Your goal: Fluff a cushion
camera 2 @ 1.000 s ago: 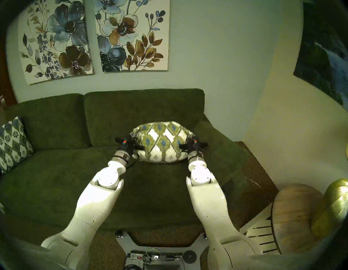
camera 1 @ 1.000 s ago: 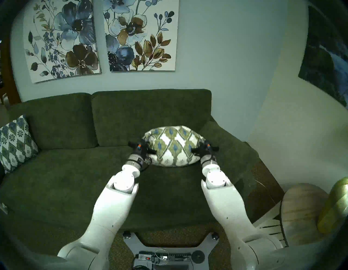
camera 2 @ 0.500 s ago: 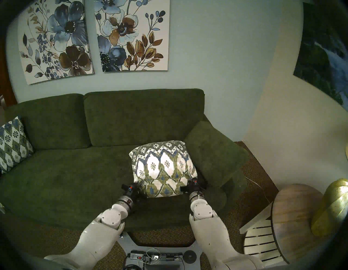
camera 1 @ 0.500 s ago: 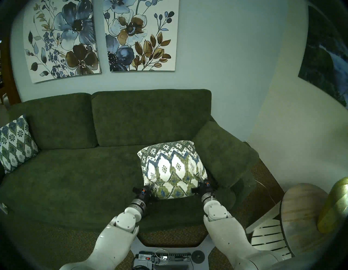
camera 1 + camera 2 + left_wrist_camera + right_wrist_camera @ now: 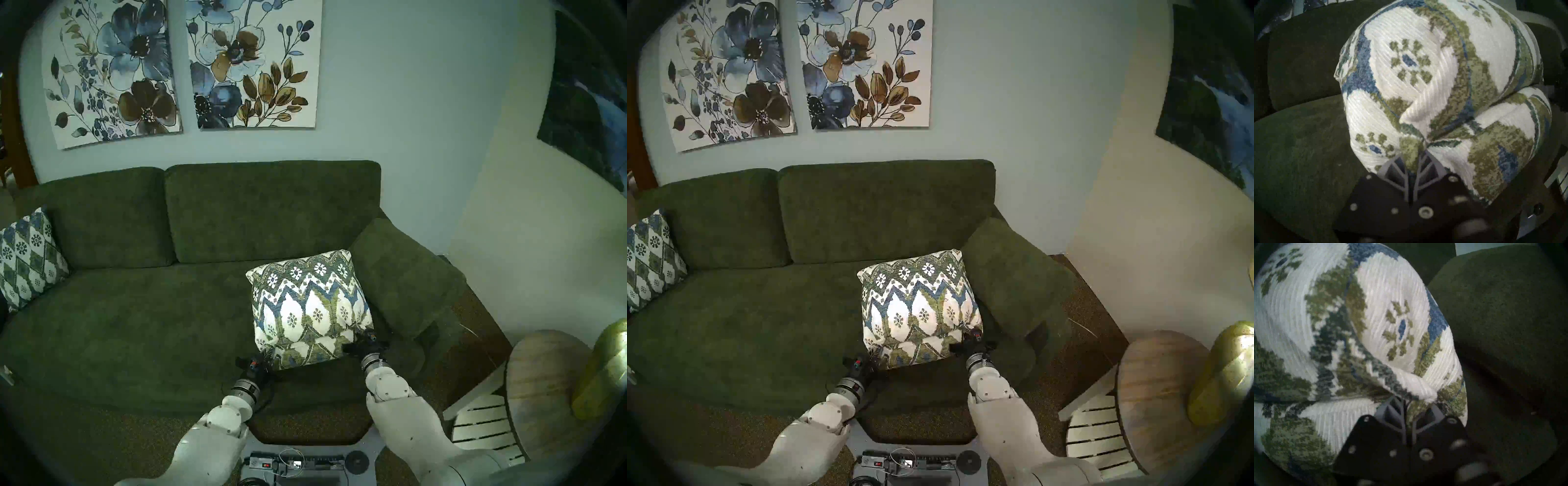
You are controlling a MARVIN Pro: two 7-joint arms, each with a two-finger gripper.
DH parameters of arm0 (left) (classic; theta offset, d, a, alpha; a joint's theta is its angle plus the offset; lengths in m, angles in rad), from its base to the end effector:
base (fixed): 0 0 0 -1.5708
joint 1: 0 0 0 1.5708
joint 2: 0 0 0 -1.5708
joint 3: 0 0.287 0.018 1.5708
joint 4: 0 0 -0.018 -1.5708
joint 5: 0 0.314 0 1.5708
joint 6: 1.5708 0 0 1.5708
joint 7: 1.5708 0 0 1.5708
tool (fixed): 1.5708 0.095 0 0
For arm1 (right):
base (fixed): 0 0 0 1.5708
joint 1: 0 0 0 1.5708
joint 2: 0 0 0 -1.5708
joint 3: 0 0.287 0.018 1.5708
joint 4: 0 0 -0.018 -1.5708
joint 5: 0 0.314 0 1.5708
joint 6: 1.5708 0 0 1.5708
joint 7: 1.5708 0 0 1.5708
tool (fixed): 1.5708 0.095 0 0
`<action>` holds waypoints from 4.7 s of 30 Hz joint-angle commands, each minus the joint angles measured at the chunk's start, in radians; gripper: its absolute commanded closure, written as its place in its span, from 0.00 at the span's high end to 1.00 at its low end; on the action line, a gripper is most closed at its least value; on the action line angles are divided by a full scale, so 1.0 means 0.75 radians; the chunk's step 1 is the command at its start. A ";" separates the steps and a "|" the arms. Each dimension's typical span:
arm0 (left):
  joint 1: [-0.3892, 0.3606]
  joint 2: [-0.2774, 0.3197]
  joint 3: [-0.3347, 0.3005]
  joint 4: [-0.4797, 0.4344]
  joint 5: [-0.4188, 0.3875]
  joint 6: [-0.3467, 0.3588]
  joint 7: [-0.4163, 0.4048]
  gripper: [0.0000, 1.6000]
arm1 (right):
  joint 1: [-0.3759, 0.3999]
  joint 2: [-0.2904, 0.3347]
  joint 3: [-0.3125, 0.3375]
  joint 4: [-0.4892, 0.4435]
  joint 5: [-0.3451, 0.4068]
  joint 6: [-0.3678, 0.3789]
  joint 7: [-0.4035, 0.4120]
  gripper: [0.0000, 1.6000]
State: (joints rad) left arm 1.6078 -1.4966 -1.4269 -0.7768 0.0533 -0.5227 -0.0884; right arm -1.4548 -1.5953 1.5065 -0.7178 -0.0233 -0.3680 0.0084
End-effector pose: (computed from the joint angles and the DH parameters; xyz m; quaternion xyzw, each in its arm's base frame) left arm 0.2906 -0.0152 -0.5631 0.8026 -0.1314 0.5799 0.0482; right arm 0.3593 0.0347 -0.5410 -0.8236 -0.0364 -0.5654 0.0266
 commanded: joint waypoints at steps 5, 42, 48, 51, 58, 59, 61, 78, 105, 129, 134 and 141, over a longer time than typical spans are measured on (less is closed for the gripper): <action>-0.045 -0.005 -0.027 0.176 0.066 -0.297 0.185 0.44 | -0.074 0.029 0.002 -0.110 -0.008 -0.172 0.001 0.35; -0.142 0.000 -0.070 0.261 0.121 -0.477 0.287 1.00 | -0.425 0.085 -0.205 -0.751 0.023 -0.305 0.172 1.00; -0.164 -0.018 -0.057 0.263 0.132 -0.471 0.289 1.00 | -0.403 0.102 -0.173 -0.839 0.045 -0.320 0.168 1.00; -0.172 -0.023 -0.051 0.265 0.139 -0.469 0.292 1.00 | -0.403 0.105 -0.159 -0.889 0.065 -0.327 0.175 1.00; -0.192 -0.032 -0.037 0.271 0.151 -0.459 0.301 1.00 | -0.374 0.098 -0.151 -0.976 0.091 -0.350 0.188 1.00; -0.196 -0.034 -0.034 0.271 0.153 -0.457 0.302 1.00 | -0.372 0.098 -0.151 -1.000 0.094 -0.348 0.190 1.00; -0.203 -0.040 -0.028 0.273 0.158 -0.451 0.305 1.00 | -0.355 0.094 -0.150 -1.024 0.103 -0.352 0.196 1.00; -0.238 -0.054 -0.004 0.291 0.190 -0.396 0.336 1.00 | -0.246 0.046 -0.209 -0.995 0.147 -0.079 0.217 1.00; -0.053 0.064 -0.069 0.266 0.190 -0.515 0.376 1.00 | -0.230 0.034 -0.249 -0.380 0.205 0.302 0.146 1.00; 0.095 -0.022 0.062 -0.007 0.235 -0.583 0.333 1.00 | -0.146 0.021 -0.268 -0.223 0.280 0.192 0.114 1.00; 0.131 -0.001 0.073 -0.097 0.245 -0.583 0.335 1.00 | -0.117 0.012 -0.285 -0.189 0.285 0.168 0.105 1.00; 0.175 0.049 0.053 -0.196 0.254 -0.583 0.350 1.00 | -0.087 0.008 -0.310 -0.154 0.284 0.144 0.094 1.00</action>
State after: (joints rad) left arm 1.7147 -1.4859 -1.3818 -0.8368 0.2353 -0.9419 0.1667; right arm -1.5044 -1.5782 1.3019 -0.9223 0.1953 -0.2985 0.0824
